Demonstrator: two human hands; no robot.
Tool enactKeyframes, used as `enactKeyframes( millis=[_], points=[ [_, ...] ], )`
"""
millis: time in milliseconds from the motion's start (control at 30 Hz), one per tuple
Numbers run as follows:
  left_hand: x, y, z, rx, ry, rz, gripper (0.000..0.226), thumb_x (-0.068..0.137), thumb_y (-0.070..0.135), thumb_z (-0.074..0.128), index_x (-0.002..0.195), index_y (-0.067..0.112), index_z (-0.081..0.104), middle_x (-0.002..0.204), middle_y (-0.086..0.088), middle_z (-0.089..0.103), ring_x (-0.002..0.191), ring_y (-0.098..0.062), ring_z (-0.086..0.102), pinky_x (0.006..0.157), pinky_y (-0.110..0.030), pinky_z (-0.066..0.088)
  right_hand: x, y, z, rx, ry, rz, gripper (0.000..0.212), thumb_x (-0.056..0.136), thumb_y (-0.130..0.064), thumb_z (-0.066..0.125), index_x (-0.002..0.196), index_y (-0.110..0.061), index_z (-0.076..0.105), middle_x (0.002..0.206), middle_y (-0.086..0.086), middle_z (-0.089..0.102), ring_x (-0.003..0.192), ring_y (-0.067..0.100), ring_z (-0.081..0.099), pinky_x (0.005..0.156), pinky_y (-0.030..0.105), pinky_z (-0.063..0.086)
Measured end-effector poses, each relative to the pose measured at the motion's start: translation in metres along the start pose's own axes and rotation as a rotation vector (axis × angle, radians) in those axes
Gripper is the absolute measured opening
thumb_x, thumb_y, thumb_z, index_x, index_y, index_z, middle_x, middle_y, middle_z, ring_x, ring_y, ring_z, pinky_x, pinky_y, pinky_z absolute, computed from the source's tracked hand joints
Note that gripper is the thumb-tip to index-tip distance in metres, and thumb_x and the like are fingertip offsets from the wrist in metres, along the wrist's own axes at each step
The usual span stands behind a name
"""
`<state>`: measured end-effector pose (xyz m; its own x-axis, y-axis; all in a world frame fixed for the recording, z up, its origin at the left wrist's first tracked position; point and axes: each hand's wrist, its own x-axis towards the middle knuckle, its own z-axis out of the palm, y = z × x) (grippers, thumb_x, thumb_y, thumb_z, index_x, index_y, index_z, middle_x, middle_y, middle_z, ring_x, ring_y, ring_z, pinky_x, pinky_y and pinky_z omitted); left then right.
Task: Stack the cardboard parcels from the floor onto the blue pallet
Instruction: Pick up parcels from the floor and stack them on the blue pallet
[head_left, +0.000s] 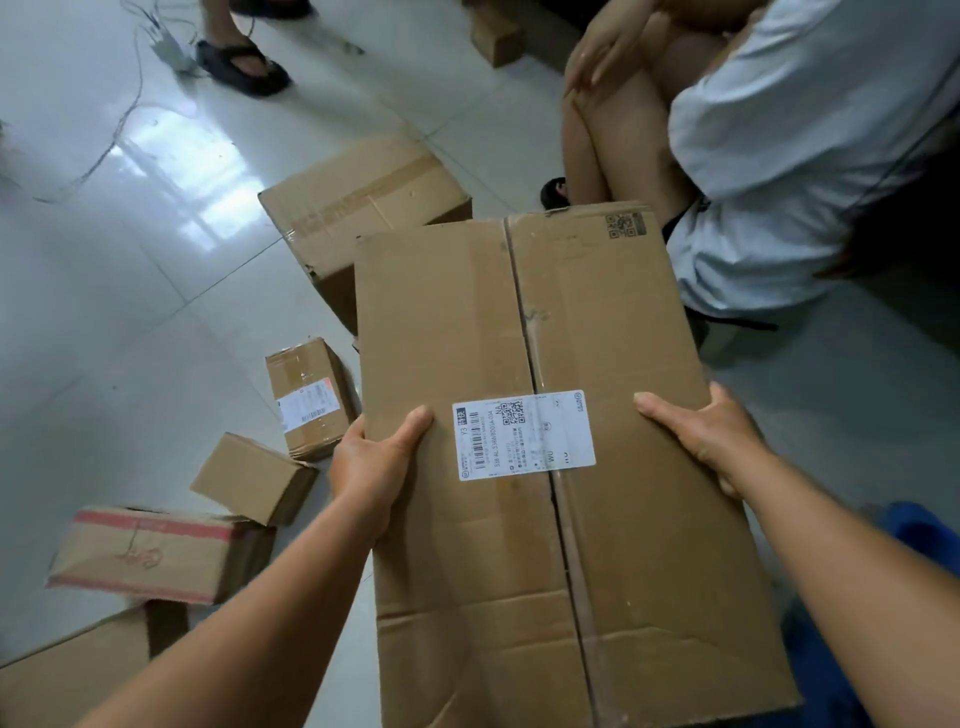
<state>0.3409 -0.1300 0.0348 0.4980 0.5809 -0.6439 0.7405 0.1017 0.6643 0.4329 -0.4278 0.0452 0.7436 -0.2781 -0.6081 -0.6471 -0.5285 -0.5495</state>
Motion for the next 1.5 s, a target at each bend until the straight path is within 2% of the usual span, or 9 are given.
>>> enactKeyframes(
  millis=[233,400,567,733,900,1033,1300,1400,1500],
  points=[
    [-0.043,-0.002,0.017,0.076,-0.096,0.035,0.059,0.060,0.062,0.078,0.105,0.028,0.059,0.101,0.001,0.069,0.093,-0.022,0.064,0.093,-0.045,0.051,-0.039,0.047,-0.044,0.052,0.088,0.042,0.090,0.053,-0.065,0.077,0.128,-0.024,0.049,0.119,0.001,0.063,0.103,0.025,0.060,0.091,0.042,0.050],
    [-0.081,-0.010,0.038,0.115,-0.154,0.051,0.050,0.069,0.055,0.076,0.103,0.024,0.056,0.096,-0.001,0.064,0.091,-0.022,0.060,0.091,-0.037,0.048,-0.071,0.092,-0.078,0.091,0.122,0.099,0.112,0.049,-0.070,0.073,0.143,-0.022,0.035,0.134,0.003,0.055,0.117,0.027,0.055,0.097,0.044,0.047],
    [-0.126,-0.014,0.059,0.206,-0.224,0.106,0.058,0.065,0.058,0.077,0.106,0.020,0.061,0.100,-0.003,0.067,0.095,-0.024,0.062,0.093,-0.039,0.050,-0.109,0.141,-0.116,0.168,0.182,0.184,0.105,0.070,-0.057,0.074,0.151,-0.018,0.020,0.149,0.006,0.039,0.132,0.029,0.042,0.099,0.039,0.039],
    [-0.166,-0.019,0.083,0.303,-0.302,0.179,0.045,0.072,0.053,0.075,0.101,0.022,0.060,0.088,0.002,0.063,0.079,-0.016,0.058,0.076,-0.030,0.045,-0.147,0.187,-0.144,0.285,0.240,0.273,0.113,0.066,-0.059,0.076,0.153,-0.023,0.013,0.157,0.004,0.026,0.140,0.029,0.032,0.109,0.048,0.034],
    [-0.197,-0.022,0.112,0.405,-0.397,0.239,0.048,0.071,0.052,0.077,0.101,0.019,0.061,0.095,-0.002,0.064,0.087,-0.023,0.060,0.083,-0.034,0.050,-0.190,0.229,-0.161,0.441,0.313,0.357,0.125,0.045,-0.070,0.075,0.150,-0.025,0.022,0.150,0.003,0.039,0.131,0.026,0.045,0.104,0.048,0.041],
    [-0.218,-0.027,0.132,0.483,-0.499,0.307,0.043,0.074,0.050,0.076,0.100,0.019,0.061,0.089,0.000,0.063,0.082,-0.021,0.059,0.078,-0.033,0.048,-0.222,0.262,-0.166,0.593,0.404,0.388,0.108,0.073,-0.046,0.078,0.153,-0.017,0.012,0.154,0.003,0.031,0.136,0.022,0.037,0.104,0.033,0.033],
    [-0.269,-0.050,0.158,0.623,-0.703,0.373,0.044,0.068,0.052,0.079,0.089,0.020,0.058,0.095,-0.002,0.065,0.088,-0.025,0.062,0.087,-0.041,0.054,-0.305,0.320,-0.159,0.654,0.628,0.545,0.108,0.068,-0.053,0.078,0.151,-0.013,0.022,0.148,0.006,0.041,0.133,0.024,0.042,0.108,0.035,0.035],
    [-0.287,-0.066,0.166,0.688,-0.771,0.379,0.049,0.065,0.056,0.079,0.096,0.023,0.061,0.096,-0.001,0.067,0.089,-0.025,0.064,0.086,-0.044,0.055,-0.340,0.340,-0.152,0.691,0.691,0.606,0.114,0.061,-0.061,0.078,0.150,-0.014,0.024,0.147,0.005,0.042,0.132,0.024,0.044,0.109,0.040,0.036],
    [-0.304,-0.085,0.171,0.774,-0.817,0.438,0.059,0.059,0.063,0.078,0.100,0.024,0.061,0.101,-0.002,0.068,0.094,-0.028,0.064,0.089,-0.046,0.054,-0.371,0.362,-0.142,0.781,0.756,0.625,0.091,0.057,-0.056,0.081,0.133,-0.018,0.049,0.128,0.002,0.059,0.115,0.020,0.057,0.099,0.039,0.045]
  ],
)
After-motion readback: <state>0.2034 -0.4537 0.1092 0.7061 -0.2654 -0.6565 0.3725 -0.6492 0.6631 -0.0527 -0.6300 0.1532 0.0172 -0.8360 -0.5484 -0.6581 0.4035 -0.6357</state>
